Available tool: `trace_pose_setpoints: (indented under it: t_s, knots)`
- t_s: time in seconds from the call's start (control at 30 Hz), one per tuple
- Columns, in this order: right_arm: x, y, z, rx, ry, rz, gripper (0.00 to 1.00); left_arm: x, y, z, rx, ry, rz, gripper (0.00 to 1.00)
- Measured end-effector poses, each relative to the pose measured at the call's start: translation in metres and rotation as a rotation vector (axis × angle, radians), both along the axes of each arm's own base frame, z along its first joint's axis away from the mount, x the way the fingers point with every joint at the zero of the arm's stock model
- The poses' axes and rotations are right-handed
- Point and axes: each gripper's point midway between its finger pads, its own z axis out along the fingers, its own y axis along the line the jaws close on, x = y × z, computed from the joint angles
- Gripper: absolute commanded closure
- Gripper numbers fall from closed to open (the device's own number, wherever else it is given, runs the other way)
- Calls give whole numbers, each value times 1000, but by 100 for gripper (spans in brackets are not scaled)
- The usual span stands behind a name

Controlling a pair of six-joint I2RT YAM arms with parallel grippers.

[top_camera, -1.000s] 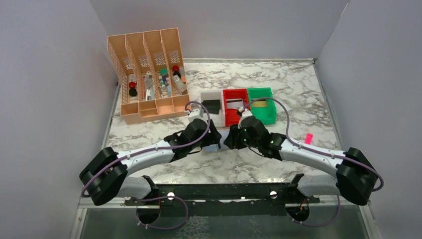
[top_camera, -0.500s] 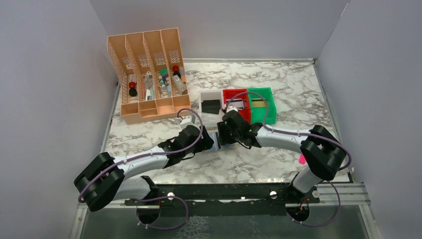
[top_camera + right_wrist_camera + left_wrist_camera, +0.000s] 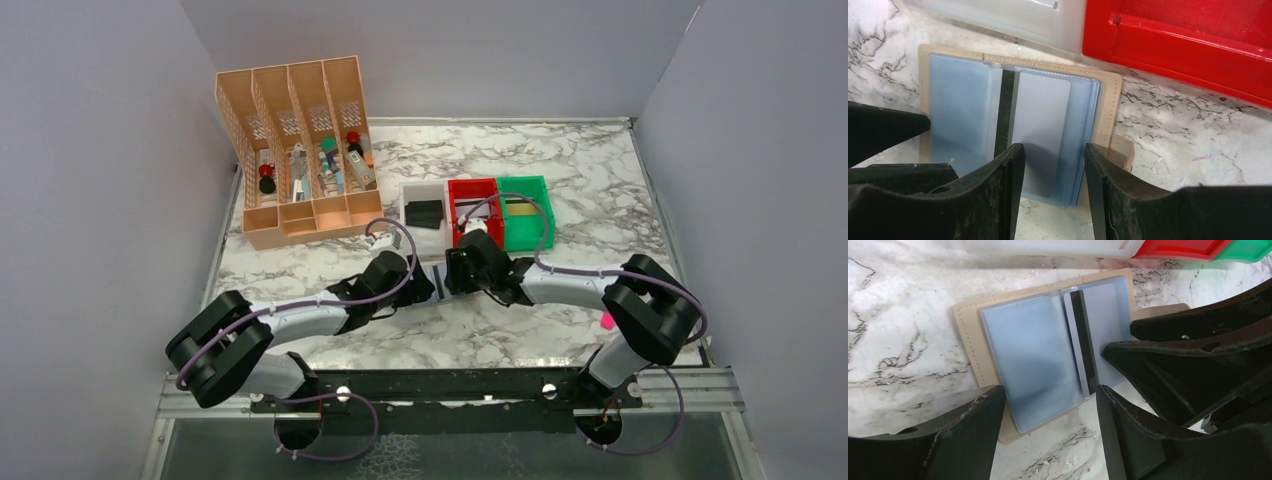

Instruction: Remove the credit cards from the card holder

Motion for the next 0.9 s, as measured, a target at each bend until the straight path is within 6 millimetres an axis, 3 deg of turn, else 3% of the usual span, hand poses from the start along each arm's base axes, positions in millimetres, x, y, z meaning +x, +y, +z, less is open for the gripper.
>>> trace_pose_setpoints:
  t_s: [0.2, 0.37, 0.5, 0.8, 0.9]
  knots:
    - [-2, 0, 1, 47, -5, 1, 49, 1, -1, -1, -23, -2, 11, 40]
    - [-8, 5, 1, 89, 9, 15, 51, 0, -12, -2, -66, 3, -28, 61]
    - [-11, 8, 2, 114, 22, 24, 51, -4, -17, -6, -80, 28, -54, 69]
    - [-42, 10, 3, 190, 108, 82, 51, -16, -7, -2, -105, 37, -41, 71]
    - [-52, 8, 4, 208, 131, 94, 50, -23, -2, 0, -98, 46, -43, 66]
